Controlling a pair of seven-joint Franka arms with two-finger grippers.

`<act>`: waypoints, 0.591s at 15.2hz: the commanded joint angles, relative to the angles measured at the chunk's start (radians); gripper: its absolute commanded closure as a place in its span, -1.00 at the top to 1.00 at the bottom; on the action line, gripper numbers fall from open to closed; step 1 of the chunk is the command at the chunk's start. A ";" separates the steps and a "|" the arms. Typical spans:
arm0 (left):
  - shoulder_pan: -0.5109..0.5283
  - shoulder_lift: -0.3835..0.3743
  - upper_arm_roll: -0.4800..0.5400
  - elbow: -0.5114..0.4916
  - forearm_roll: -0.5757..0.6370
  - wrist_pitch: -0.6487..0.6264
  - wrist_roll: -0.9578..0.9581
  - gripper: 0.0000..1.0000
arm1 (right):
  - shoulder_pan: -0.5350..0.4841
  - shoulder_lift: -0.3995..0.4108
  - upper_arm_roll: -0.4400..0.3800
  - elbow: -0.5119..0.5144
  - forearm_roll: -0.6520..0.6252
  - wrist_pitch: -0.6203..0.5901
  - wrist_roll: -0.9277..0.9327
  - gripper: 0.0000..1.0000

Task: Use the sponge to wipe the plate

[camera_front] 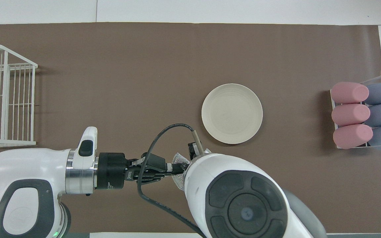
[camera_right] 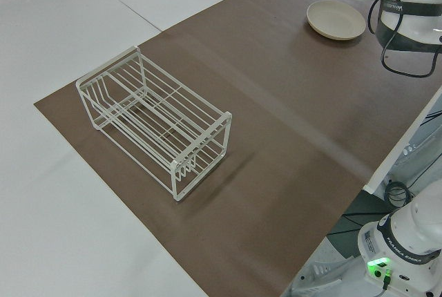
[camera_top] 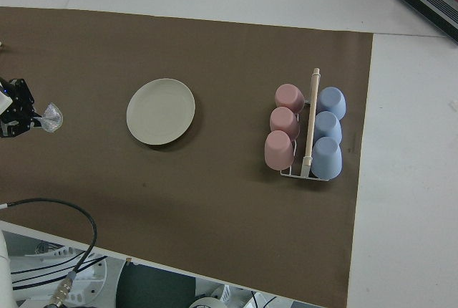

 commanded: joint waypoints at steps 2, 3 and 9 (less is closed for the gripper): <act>0.011 -0.022 0.001 -0.014 -0.009 -0.017 -0.019 -1.00 | -0.014 0.001 0.007 0.013 -0.025 -0.051 -0.131 0.26; 0.011 -0.022 0.001 -0.014 -0.009 -0.017 -0.024 -1.00 | -0.015 -0.002 0.002 0.012 -0.030 -0.061 -0.187 0.99; 0.013 -0.022 0.002 -0.015 0.008 -0.014 -0.032 -1.00 | -0.115 -0.026 -0.006 0.010 -0.028 -0.124 -0.596 1.00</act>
